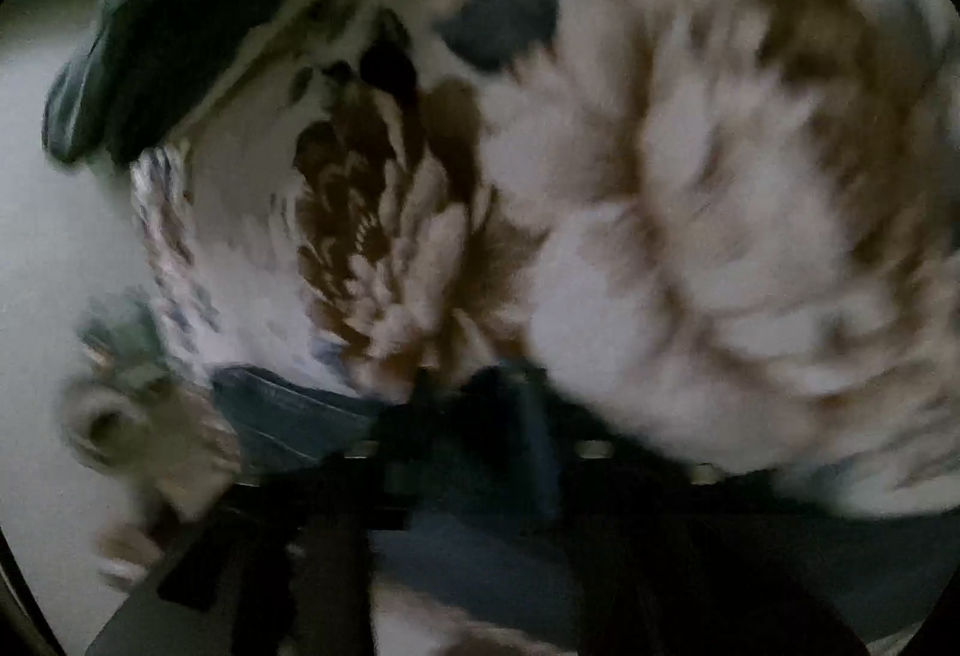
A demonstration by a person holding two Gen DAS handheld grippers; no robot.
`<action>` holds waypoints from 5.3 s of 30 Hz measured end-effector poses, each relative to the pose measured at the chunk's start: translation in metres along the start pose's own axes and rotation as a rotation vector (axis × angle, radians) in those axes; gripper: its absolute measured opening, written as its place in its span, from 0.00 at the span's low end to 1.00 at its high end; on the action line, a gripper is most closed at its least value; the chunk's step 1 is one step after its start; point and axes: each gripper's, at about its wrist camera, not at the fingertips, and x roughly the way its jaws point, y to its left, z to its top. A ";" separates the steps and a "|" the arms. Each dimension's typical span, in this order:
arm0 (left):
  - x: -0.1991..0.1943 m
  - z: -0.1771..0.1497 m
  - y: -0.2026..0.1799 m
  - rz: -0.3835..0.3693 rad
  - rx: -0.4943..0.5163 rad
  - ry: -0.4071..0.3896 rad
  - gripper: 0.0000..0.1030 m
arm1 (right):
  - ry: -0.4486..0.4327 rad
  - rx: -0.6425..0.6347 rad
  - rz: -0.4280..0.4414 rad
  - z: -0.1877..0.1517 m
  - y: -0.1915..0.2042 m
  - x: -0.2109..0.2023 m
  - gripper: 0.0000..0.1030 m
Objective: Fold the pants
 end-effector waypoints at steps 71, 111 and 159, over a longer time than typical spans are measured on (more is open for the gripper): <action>-0.021 -0.099 -0.477 -0.224 0.617 0.141 0.88 | -0.720 1.227 0.348 -0.416 -0.532 -0.093 0.60; 0.008 -0.047 -0.435 -0.129 0.504 0.127 1.00 | -0.968 0.918 0.229 -0.336 -0.377 -0.154 0.07; 0.030 -0.014 -0.201 -0.096 0.425 0.045 0.09 | -0.372 0.543 -0.037 -0.245 -0.111 -0.007 0.58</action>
